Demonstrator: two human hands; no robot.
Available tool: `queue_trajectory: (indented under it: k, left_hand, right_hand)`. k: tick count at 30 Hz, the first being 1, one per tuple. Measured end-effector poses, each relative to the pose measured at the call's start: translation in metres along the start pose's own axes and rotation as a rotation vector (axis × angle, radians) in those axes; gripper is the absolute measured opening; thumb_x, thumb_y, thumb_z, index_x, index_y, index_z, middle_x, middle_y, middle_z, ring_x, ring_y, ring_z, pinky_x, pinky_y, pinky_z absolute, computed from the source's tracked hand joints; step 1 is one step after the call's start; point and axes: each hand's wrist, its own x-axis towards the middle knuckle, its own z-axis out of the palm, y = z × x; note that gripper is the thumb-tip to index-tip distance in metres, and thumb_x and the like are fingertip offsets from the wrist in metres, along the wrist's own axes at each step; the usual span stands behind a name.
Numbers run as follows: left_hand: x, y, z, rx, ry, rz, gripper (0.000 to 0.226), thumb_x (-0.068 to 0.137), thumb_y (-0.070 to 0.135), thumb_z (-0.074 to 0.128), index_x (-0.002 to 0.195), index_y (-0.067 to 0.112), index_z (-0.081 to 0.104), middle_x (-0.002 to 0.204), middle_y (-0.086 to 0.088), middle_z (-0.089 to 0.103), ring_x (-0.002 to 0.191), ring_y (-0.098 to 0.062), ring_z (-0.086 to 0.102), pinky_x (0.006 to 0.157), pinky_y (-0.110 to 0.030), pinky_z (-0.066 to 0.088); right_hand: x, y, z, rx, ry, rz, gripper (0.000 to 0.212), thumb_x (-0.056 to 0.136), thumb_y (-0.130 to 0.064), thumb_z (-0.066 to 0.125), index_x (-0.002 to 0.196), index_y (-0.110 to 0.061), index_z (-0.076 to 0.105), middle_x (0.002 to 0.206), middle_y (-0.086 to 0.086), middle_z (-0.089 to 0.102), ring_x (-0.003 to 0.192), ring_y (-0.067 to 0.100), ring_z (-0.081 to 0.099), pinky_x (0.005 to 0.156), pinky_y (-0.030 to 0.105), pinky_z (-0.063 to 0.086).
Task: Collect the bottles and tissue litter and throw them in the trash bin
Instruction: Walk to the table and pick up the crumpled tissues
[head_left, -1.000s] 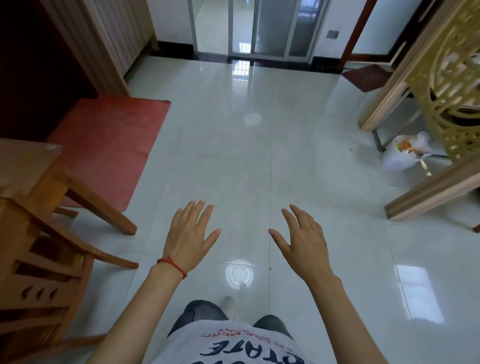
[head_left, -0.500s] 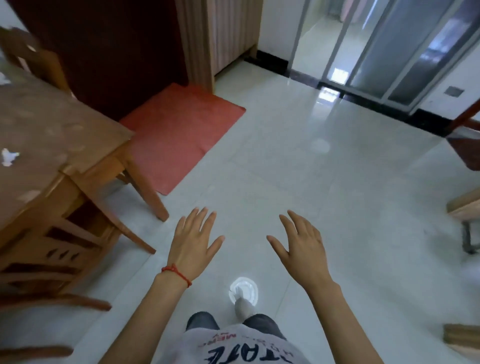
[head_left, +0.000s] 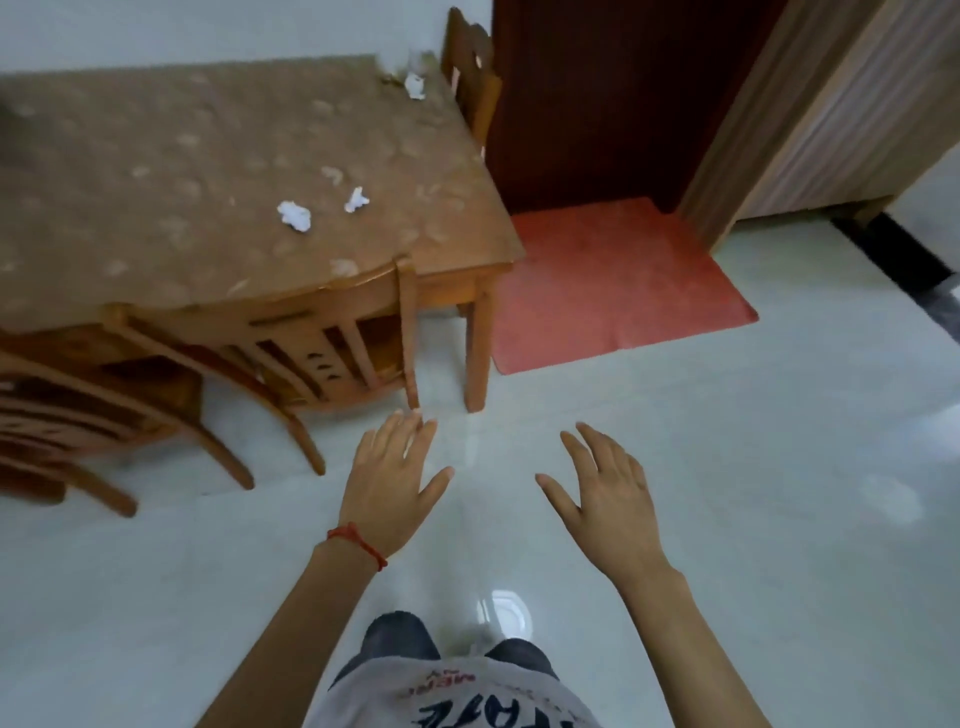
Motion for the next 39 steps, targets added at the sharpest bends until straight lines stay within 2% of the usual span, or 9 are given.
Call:
queue_trajectory:
  k: [8,14,21,25,30,36,39]
  left_hand:
    - [0.008,-0.037,-0.015,-0.012,0.086,-0.140,0.069,0.094,0.053,0.013,0.119,0.005,0.056,0.122,-0.020,0.060,0.115,-0.038,0.055,0.091,-0.052,0.045]
    - [0.053,-0.062,-0.034,-0.004,0.142,-0.150,0.070,0.093,0.054,0.012,0.123,0.005,0.053,0.125,-0.018,0.059,0.118,-0.037,0.053,0.094,-0.055,0.042]
    - [0.131,-0.117,-0.065,-0.020,0.201,-0.122,0.066,0.094,0.054,0.015,0.124,0.007,0.050,0.125,-0.018,0.058,0.119,-0.037,0.053,0.096,-0.056,0.040]
    - [0.176,-0.152,-0.086,-0.025,0.222,-0.140,0.068,0.094,0.054,0.014,0.121,0.006,0.055,0.124,-0.018,0.060,0.116,-0.037,0.055,0.095,-0.054,0.041]
    - [0.224,-0.184,-0.102,0.008,0.204,-0.168,0.067,0.094,0.054,0.013,0.126,0.008,0.049,0.128,-0.017,0.057,0.120,-0.037,0.051,0.098,-0.053,0.039]
    - [0.278,-0.204,-0.106,-0.018,0.177,-0.224,0.069,0.093,0.054,0.012,0.127,0.007,0.049,0.131,-0.017,0.054,0.122,-0.037,0.050,0.096,-0.054,0.041]
    - [0.304,-0.212,-0.105,-0.068,0.183,-0.275,0.072,0.093,0.056,0.011,0.127,0.005,0.050,0.132,-0.019,0.053,0.123,-0.038,0.048,0.097,-0.056,0.042]
  right_hand:
    - [0.065,-0.033,0.014,0.072,-0.046,-0.158,0.073,0.090,-0.063,0.017,0.122,-0.011,0.057,0.127,0.014,0.058,0.115,0.032,0.057,0.094,0.046,0.044]
    - [0.126,-0.055,0.020,0.098,0.001,-0.200,0.057,0.086,-0.053,0.036,0.118,-0.011,0.058,0.124,0.014,0.059,0.113,0.032,0.057,0.093,0.045,0.044]
    - [0.218,-0.089,0.027,0.085,-0.016,-0.199,0.062,0.087,-0.057,0.031,0.123,-0.013,0.054,0.134,0.010,0.051,0.123,0.028,0.049,0.097,0.045,0.040]
    - [0.273,-0.115,0.029,0.102,0.015,-0.197,0.062,0.087,-0.057,0.032,0.124,-0.012,0.054,0.132,0.011,0.053,0.120,0.031,0.051,0.095,0.044,0.042]
    - [0.329,-0.135,0.032,0.111,0.023,-0.192,0.065,0.086,-0.058,0.031,0.125,-0.012,0.053,0.134,0.011,0.053,0.120,0.030,0.051,0.096,0.046,0.041]
    - [0.395,-0.141,0.044,0.096,-0.041,-0.240,0.067,0.086,-0.059,0.028,0.127,-0.012,0.052,0.136,0.010,0.050,0.123,0.029,0.049,0.097,0.045,0.040]
    - [0.429,-0.142,0.049,0.085,-0.100,-0.289,0.071,0.085,-0.062,0.021,0.132,-0.015,0.047,0.141,0.008,0.044,0.129,0.026,0.042,0.103,0.045,0.035]
